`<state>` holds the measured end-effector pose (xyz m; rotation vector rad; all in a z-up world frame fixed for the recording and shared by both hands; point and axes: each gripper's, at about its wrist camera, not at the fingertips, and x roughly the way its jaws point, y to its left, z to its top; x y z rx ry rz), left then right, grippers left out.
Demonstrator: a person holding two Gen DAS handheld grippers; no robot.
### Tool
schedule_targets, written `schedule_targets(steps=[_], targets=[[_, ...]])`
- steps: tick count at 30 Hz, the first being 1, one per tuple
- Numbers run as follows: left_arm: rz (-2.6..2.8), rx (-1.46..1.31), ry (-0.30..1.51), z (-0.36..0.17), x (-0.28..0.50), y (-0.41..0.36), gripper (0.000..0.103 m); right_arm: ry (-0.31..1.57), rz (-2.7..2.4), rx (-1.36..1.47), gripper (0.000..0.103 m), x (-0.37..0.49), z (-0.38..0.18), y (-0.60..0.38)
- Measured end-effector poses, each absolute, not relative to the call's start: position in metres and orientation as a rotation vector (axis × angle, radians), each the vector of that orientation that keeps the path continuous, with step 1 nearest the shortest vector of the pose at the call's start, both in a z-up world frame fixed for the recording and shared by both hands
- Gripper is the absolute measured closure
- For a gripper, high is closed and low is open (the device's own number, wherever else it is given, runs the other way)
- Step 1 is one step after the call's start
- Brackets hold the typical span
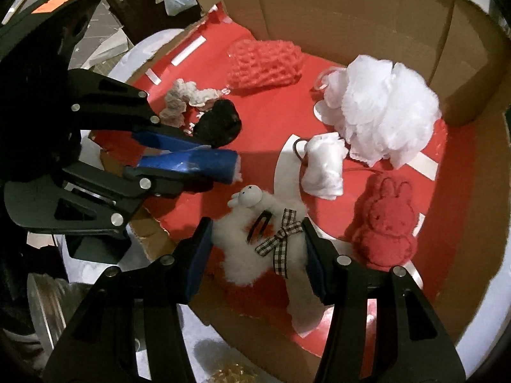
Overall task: Organize soft objects
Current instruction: 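Carry the blue roll and white bear over into the red-lined box, then open both tools to drop the blue roll and bear in the box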
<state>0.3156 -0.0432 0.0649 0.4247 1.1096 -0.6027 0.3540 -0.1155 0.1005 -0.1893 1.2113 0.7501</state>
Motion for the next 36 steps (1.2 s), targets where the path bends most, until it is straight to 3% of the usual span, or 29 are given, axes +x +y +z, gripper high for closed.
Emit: schedule_targets(steps=[19,23,27,32,36], targets=[[-0.582,0.415,1.146,0.052,0.326,-0.044,0.078,1.218,0.735,-0.263,0.049,0.358,0.092,-0.098],[-0.582,0.404,1.142,0.052,0.326,-0.044,0.077,1.219,0.737,-0.273,0.045,0.355,0.09,-0.093],[-0.587,0.371,1.097,0.065,0.322,-0.037,0.055,1.208,0.713,-0.278,0.04,0.352,0.092,-0.092],[-0.57,0.283,1.032,0.089,0.308,-0.022,0.041,1.174,0.672,-0.222,0.04,0.351,0.108,-0.108],[-0.536,0.201,0.988,0.106,0.294,-0.009,0.027,1.103,0.608,-0.168,0.024,0.342,0.134,-0.123]])
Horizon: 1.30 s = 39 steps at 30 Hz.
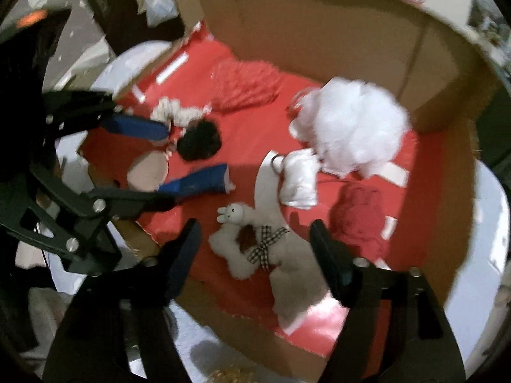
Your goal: Organize soft objects
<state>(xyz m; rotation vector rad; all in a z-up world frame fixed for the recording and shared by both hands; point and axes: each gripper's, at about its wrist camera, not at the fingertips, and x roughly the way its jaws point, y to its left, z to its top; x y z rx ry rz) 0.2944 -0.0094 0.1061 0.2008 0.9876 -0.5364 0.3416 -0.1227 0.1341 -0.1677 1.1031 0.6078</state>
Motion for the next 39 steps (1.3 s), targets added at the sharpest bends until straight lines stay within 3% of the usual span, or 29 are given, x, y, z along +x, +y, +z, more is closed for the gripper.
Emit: schedule_targets(steps=[4,9,23,39], targets=[[-0.488,0.142,0.949,0.118,0.278,0.001,0.014,1.054,0.519,-0.102,0.022,0.325,0.157,-0.135],[-0.406,0.101,0.928,0.119,0.261,0.007,0.006,1.044,0.387,-0.022,0.017,0.309,0.162,-0.149],[-0.266,-0.038,0.993,0.091,0.263,0.032,0.004,1.05,0.248,0.029,0.017,0.299,0.139,-0.153],[-0.184,0.028,1.011,0.07,0.26,0.022,0.005,1.06,0.172,0.001,0.017,0.301,0.122,-0.152]])
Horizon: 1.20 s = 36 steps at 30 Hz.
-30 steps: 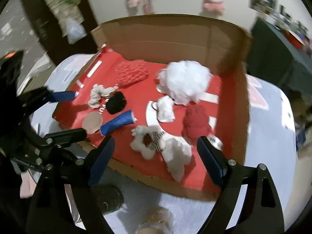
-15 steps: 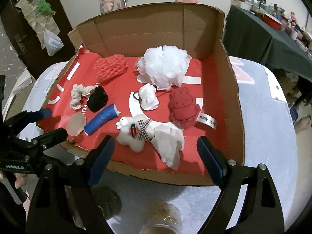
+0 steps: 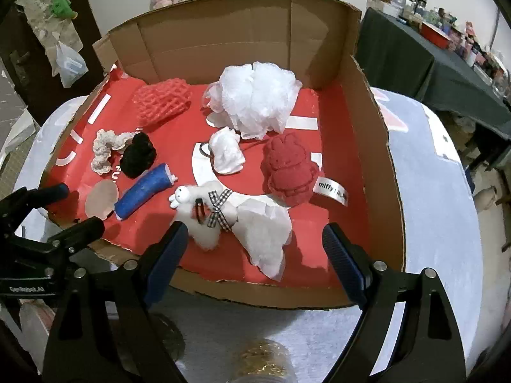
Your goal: Organize soft objects
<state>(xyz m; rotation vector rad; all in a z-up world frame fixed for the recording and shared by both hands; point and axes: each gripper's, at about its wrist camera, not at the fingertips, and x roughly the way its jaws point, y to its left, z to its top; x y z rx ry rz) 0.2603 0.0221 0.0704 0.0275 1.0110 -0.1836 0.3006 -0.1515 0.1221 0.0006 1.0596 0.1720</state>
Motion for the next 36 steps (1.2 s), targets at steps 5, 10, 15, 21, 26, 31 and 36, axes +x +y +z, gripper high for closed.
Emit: schedule_targets(steps=[5,10,15,21,26,31,36], targets=[[-0.158,0.026,0.987,0.0717,0.2601,0.0254,0.005,1.063,0.157,0.012,0.017,0.2986,0.12,-0.1539],[-0.139,0.031,0.966,0.0725,0.2579,0.0258,0.005,1.063,0.163,0.017,0.017,0.2981,0.1197,-0.1538],[-0.123,0.038,0.96,0.0725,0.2571,0.0253,0.005,1.048,0.158,0.013,0.017,0.2959,0.1203,-0.1549],[-0.117,0.042,0.963,0.072,0.2572,0.0256,0.005,1.047,0.163,0.014,0.017,0.2953,0.1207,-0.1549],[-0.119,0.041,0.963,0.0726,0.2565,0.0256,0.005,1.045,0.165,0.013,0.017,0.2954,0.1208,-0.1547],[-0.117,0.043,0.962,0.0724,0.2569,0.0254,0.005,1.043,0.164,0.012,0.017,0.2953,0.1215,-0.154],[-0.118,0.044,0.962,0.0725,0.2575,0.0254,0.005,1.043,0.165,0.005,0.017,0.2958,0.1217,-0.1542]])
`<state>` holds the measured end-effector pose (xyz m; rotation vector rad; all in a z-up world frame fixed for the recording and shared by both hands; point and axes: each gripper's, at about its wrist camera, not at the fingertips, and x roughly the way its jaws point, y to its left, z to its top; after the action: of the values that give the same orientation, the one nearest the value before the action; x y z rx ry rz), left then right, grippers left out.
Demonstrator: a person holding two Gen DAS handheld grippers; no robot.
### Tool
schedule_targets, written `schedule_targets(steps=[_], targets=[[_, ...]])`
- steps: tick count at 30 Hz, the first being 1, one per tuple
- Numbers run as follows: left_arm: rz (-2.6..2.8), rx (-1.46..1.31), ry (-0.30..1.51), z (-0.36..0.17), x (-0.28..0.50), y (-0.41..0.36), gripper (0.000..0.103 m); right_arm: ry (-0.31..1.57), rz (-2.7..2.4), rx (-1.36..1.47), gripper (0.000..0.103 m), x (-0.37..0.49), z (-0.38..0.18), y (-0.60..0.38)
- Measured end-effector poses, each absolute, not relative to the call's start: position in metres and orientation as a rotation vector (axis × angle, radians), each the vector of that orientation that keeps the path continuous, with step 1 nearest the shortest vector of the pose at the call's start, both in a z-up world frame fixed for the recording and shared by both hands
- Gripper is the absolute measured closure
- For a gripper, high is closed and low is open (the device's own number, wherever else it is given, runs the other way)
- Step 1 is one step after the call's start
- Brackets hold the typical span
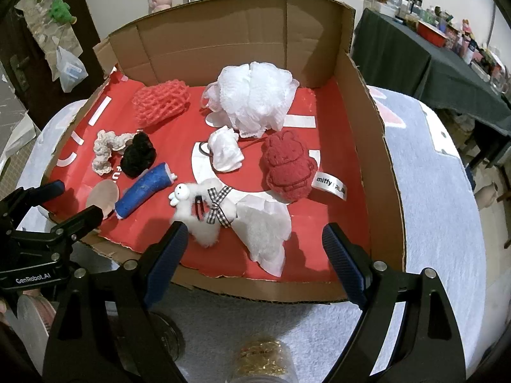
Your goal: Organize soft objects
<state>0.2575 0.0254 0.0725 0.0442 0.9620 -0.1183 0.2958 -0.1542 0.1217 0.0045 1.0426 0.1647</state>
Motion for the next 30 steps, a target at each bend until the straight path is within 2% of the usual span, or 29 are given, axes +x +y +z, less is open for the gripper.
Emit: schedule_targets(steps=[30], targets=[[-0.112,0.05,0.963,0.0725,0.2593,0.0245,0.005,1.044,0.168,0.004,0.017,0.296,0.1217,-0.1533]])
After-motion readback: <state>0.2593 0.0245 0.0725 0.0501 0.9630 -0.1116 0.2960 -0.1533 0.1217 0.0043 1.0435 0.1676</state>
